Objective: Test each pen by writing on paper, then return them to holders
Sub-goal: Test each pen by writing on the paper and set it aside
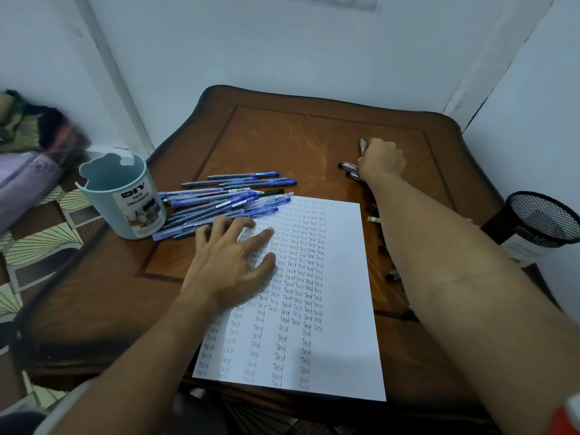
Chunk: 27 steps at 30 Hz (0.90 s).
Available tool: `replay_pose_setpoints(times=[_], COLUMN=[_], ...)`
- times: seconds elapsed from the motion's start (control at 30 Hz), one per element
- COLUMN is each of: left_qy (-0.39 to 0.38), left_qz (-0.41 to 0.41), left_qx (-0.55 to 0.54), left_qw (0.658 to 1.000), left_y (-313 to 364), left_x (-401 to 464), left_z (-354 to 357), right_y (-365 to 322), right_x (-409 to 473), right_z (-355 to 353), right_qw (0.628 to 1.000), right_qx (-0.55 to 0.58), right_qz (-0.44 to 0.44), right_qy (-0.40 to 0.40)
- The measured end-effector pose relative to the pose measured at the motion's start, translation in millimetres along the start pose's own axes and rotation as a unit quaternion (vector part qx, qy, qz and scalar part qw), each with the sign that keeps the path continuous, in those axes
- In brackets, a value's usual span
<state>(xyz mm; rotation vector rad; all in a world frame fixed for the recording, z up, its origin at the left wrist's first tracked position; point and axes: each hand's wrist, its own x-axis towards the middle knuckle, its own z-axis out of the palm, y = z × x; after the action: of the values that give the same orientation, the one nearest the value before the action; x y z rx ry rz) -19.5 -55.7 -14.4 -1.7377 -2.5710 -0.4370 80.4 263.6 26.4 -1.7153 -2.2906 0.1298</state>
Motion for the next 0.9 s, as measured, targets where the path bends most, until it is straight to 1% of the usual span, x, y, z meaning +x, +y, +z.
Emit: replay_pose_setpoints(times=[0.07, 0.27, 0.43, 0.73, 0.8, 0.9], left_qy=[-0.002, -0.004, -0.001, -0.002, -0.001, -0.001], left_qz=[0.001, -0.001, -0.004, -0.005, -0.002, -0.003], left_qx=[0.001, 0.007, 0.003, 0.003, 0.005, 0.008], left_qw=[1.0, 1.0, 1.0, 1.0, 1.0, 1.0], left_y=[-0.7, -2.0, -1.1, -1.1, 0.9, -0.1], left_x=[0.2, 0.5, -0.4, -0.8, -0.4, -0.1], left_z=[-0.1, 0.5, 0.3, -0.7, -0.7, 0.9], right_y=[0.1, 13.0, 25.2, 38.3, 40.0, 37.6], right_x=[-0.1, -7.1, -21.3, -31.8, -33.6, -37.8], right_z=[1.3, 3.6, -2.5, -20.8, -25.8, -31.2], right_qw=[1.0, 0.997, 0.995, 0.987, 0.987, 0.989], right_qx=[-0.019, 0.026, 0.021, 0.024, 0.033, -0.009], right_qz=[-0.004, -0.024, -0.047, -0.039, -0.035, -0.058], right_qy=[-0.014, -0.062, -0.083, -0.151, -0.152, -0.134])
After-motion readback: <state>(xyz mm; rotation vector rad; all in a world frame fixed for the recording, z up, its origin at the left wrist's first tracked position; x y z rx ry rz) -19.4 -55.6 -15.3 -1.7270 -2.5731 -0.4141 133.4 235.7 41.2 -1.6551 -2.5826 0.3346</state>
